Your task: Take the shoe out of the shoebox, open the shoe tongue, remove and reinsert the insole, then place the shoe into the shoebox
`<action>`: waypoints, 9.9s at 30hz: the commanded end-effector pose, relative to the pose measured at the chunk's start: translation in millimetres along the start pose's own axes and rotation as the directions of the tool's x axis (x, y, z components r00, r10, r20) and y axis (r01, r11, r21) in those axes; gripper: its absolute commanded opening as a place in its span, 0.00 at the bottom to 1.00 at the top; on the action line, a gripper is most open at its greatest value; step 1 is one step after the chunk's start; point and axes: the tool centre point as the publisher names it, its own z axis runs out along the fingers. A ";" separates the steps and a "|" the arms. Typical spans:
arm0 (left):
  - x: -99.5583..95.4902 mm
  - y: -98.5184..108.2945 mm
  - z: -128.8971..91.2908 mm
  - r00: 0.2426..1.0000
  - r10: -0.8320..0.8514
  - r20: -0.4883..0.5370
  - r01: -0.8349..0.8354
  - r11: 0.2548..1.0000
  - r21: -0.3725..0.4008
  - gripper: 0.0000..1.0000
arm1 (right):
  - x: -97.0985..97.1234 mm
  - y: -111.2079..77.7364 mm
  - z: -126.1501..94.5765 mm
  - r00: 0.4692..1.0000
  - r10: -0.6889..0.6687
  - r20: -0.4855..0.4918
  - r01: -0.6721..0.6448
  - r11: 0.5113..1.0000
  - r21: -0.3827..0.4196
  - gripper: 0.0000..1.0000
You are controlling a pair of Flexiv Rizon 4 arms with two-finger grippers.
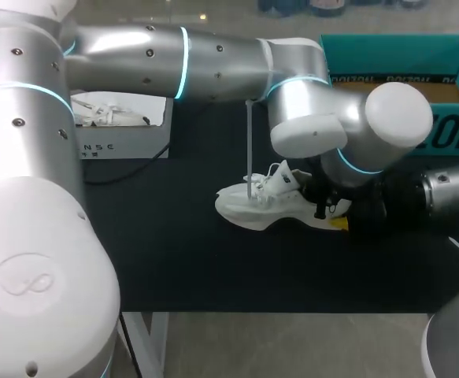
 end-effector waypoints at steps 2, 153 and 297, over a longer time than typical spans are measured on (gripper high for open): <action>-3.2 5.5 -16.1 1.000 -0.009 0.023 0.008 1.000 0.002 0.00 | 1.4 -4.0 3.9 1.000 0.000 -0.002 0.000 1.000 0.000 0.00; -70.1 56.6 -297.7 0.978 -0.200 0.054 0.083 0.615 0.784 0.00 | 1.4 -4.0 3.9 1.000 0.000 -0.002 0.000 1.000 0.000 0.00; -184.0 209.3 -428.4 0.893 0.142 -0.426 0.410 0.127 0.903 0.00 | -25.1 110.7 -140.1 0.970 -0.241 0.026 0.121 0.576 0.809 1.00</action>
